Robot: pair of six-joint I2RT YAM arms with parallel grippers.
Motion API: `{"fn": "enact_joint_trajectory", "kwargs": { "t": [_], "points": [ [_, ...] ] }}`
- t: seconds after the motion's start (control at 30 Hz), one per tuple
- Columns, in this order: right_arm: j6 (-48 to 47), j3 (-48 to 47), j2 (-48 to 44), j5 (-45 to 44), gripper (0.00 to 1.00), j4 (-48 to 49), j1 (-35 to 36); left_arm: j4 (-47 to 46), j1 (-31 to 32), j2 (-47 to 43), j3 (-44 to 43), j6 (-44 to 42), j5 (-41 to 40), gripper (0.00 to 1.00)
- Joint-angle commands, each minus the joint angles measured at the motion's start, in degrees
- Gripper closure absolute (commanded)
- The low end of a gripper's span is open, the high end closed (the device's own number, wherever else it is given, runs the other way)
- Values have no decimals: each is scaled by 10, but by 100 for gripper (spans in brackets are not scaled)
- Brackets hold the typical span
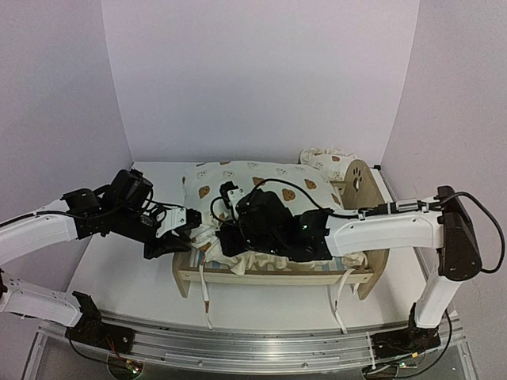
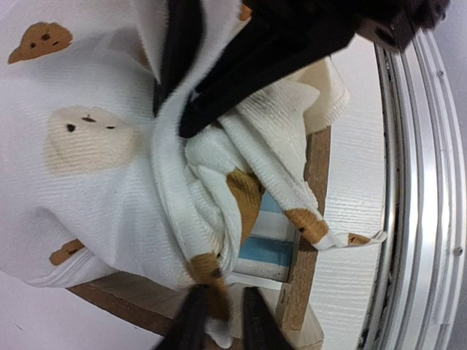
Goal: Set up the pet bed
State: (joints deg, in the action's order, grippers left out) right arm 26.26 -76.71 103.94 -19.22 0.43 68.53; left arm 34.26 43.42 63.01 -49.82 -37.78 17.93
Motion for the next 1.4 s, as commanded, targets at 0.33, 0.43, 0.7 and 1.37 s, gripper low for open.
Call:
{"fn": "enact_joint_trajectory", "kwargs": {
  "t": [0.33,0.43,0.7,1.37],
  "points": [
    [5,-39,-7,29,100,-24,-3,-4,3,-2,34,30,146,100],
    [5,-50,1,37,100,-29,-3,-58,3,1,64,43,93,100],
    [3,-82,17,67,100,-50,0,-186,0,-1,108,69,-70,100],
    [12,-222,112,63,100,-134,21,-9,-1,-143,56,135,-3,24]
  ]
}}
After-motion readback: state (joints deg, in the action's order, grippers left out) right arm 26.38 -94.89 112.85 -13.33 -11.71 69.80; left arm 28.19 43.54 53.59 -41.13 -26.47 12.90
